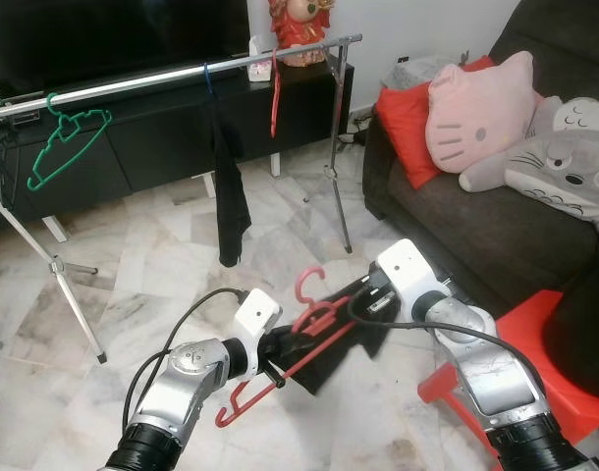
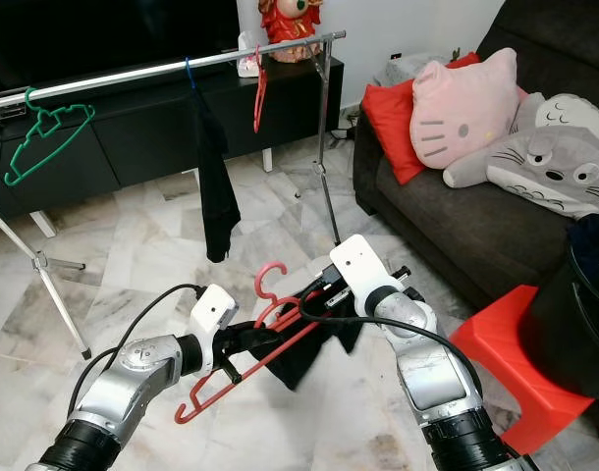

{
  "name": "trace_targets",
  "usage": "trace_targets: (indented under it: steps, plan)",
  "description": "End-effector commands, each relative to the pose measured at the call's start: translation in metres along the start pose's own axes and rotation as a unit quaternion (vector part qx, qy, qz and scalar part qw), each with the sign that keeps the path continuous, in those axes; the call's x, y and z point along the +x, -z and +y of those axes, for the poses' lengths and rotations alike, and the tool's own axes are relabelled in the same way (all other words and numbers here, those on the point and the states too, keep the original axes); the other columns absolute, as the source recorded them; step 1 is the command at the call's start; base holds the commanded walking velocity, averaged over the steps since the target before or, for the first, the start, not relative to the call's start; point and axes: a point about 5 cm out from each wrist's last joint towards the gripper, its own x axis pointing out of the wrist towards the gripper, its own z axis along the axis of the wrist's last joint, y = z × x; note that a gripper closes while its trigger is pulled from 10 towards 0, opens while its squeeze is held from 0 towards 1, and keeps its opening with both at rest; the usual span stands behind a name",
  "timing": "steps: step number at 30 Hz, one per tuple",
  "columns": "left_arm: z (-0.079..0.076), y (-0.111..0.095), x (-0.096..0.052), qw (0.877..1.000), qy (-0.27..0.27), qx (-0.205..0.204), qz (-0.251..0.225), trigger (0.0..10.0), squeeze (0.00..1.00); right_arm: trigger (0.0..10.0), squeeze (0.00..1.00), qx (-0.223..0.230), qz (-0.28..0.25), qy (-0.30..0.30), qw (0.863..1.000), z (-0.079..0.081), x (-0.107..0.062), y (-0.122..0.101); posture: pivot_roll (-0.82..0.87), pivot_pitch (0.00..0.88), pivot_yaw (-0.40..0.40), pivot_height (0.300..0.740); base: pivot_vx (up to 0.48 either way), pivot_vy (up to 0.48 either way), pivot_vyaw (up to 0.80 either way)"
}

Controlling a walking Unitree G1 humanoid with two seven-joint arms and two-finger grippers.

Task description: Hang hanger

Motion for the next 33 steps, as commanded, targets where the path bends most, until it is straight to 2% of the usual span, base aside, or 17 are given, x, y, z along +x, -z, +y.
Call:
trace_targets:
  steps: [1, 7, 11, 18, 22, 25, 26, 27, 29, 33]
  plan:
    - [0.000, -0.013, 0.000, 0.999, 0.003, -0.008, -0.034, 10.0, 0.00, 10.0, 0.00, -0.012, -0.037, -0.003, 0.999, 0.000, -0.002, -0.019, -0.13, 0.000, -0.012, 0.740, 0.000, 0.000, 0.00]
    - [-0.001, -0.012, 0.000, 0.999, 0.014, -0.010, -0.033, 10.0, 0.00, 10.0, 0.00, -0.012, -0.041, -0.009, 0.999, 0.003, -0.002, -0.021, -0.13, 0.000, -0.010, 0.740, 0.000, 0.000, 0.00]
    - [-0.004, -0.003, -0.013, 0.999, 0.047, -0.003, 0.001, 10.0, 0.00, 10.0, 0.00, -0.030, -0.029, 0.004, 0.999, -0.010, -0.006, -0.013, -0.13, 0.000, -0.011, 0.740, 0.000, 0.000, 0.00]
    - [-0.012, 0.002, -0.016, 0.997, 0.082, -0.001, 0.015, 10.0, 0.00, 10.0, 0.00, -0.046, -0.027, -0.005, 0.999, -0.012, -0.006, -0.013, -0.13, 0.000, -0.014, 0.740, 0.000, 0.000, 0.00]
    - [-0.010, 0.001, -0.014, 0.998, 0.067, 0.003, 0.014, 10.0, 0.00, 10.0, 0.00, -0.048, -0.031, -0.017, 0.998, -0.009, -0.007, -0.015, -0.13, 0.000, -0.014, 0.740, 0.000, 0.000, 0.00]
    - [-0.005, 0.002, -0.010, 0.999, 0.034, 0.009, 0.020, 10.0, 0.00, 10.0, 0.00, -0.050, -0.033, -0.023, 0.998, -0.007, -0.008, -0.016, -0.13, 0.000, -0.014, 0.740, 0.000, 0.000, 0.00]
    - [0.000, 0.003, -0.008, 0.999, 0.007, 0.018, 0.026, 10.0, 0.00, 10.0, 0.00, -0.050, -0.034, -0.025, 0.998, -0.006, -0.008, -0.016, -0.14, 0.000, -0.013, 0.740, 0.000, 0.000, 0.00]
    - [0.000, 0.003, -0.008, 0.999, 0.007, 0.018, 0.026, 10.0, 0.00, 10.0, 0.00, -0.050, -0.034, -0.025, 0.998, -0.006, -0.008, -0.016, -0.14, 0.000, -0.013, 0.740, 0.000, 0.000, 0.00]
    - [0.008, 0.006, -0.008, 0.998, -0.031, 0.029, 0.046, 10.0, 0.00, 10.0, 0.00, -0.050, -0.032, -0.026, 0.998, -0.004, -0.009, -0.015, -0.14, 0.000, -0.014, 0.740, 0.000, 0.000, 0.00]
    - [0.012, 0.009, -0.010, 0.996, -0.045, 0.040, 0.065, 10.0, 0.00, 10.0, 0.00, -0.047, -0.031, -0.025, 0.998, -0.004, -0.009, -0.015, -0.14, 0.000, -0.015, 0.740, 0.000, 0.000, 0.00]
